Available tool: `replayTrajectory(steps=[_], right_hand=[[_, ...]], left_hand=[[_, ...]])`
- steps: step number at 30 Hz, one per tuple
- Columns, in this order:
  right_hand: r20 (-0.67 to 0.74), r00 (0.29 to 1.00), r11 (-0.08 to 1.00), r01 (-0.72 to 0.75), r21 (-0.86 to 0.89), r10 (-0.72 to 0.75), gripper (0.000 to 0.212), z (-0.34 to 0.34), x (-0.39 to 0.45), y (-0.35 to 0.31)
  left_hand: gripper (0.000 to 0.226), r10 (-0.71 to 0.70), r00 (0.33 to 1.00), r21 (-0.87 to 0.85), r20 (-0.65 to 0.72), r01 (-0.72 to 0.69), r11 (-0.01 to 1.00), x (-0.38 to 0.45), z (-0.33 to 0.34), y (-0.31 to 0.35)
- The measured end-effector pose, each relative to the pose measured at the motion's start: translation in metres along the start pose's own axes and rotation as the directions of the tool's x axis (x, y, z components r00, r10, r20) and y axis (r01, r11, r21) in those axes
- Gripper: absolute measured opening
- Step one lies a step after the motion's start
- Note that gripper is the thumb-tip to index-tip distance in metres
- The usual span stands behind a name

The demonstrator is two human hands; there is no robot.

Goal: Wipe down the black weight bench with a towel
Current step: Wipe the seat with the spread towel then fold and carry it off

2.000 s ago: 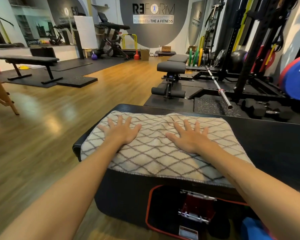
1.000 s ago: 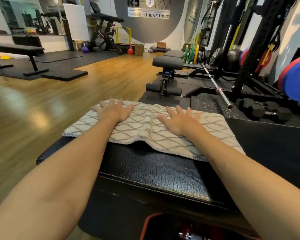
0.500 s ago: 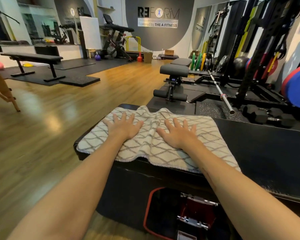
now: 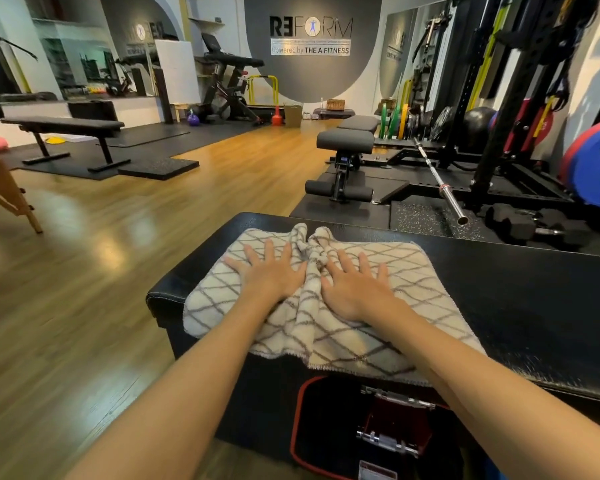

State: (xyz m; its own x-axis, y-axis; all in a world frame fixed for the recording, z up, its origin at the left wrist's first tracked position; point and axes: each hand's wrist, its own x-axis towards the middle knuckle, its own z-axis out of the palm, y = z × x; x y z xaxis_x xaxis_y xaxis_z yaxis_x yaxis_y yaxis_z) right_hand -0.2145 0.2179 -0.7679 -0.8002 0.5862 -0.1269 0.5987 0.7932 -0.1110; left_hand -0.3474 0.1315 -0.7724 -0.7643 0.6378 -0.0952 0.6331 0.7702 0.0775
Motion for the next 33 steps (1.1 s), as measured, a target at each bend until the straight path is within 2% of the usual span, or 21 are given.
replayTrajectory(steps=[10,20,25,33], right_hand=[[0.002,0.998,0.998,-0.056,0.029,0.056,0.065,-0.007,0.05,0.014],[-0.079,0.99,0.992,-0.112,0.055,0.116,0.063,-0.011,0.097,0.025],[-0.112,0.984,0.989,-0.128,0.076,0.136,0.067,-0.012,0.1,0.025],[-0.083,0.988,0.99,-0.124,0.063,0.129,0.076,-0.014,0.094,0.021]], left_hand=[[0.083,0.016,0.999,-0.001,0.042,-0.016,1.0,0.054,-0.008,0.018],[0.08,0.039,0.998,-0.008,0.043,-0.039,0.999,0.11,-0.017,0.031],[0.083,0.053,0.999,-0.046,0.011,-0.053,0.998,0.126,-0.028,0.008],[0.08,-0.041,0.999,-0.074,-0.012,0.04,0.996,0.093,-0.024,-0.072]])
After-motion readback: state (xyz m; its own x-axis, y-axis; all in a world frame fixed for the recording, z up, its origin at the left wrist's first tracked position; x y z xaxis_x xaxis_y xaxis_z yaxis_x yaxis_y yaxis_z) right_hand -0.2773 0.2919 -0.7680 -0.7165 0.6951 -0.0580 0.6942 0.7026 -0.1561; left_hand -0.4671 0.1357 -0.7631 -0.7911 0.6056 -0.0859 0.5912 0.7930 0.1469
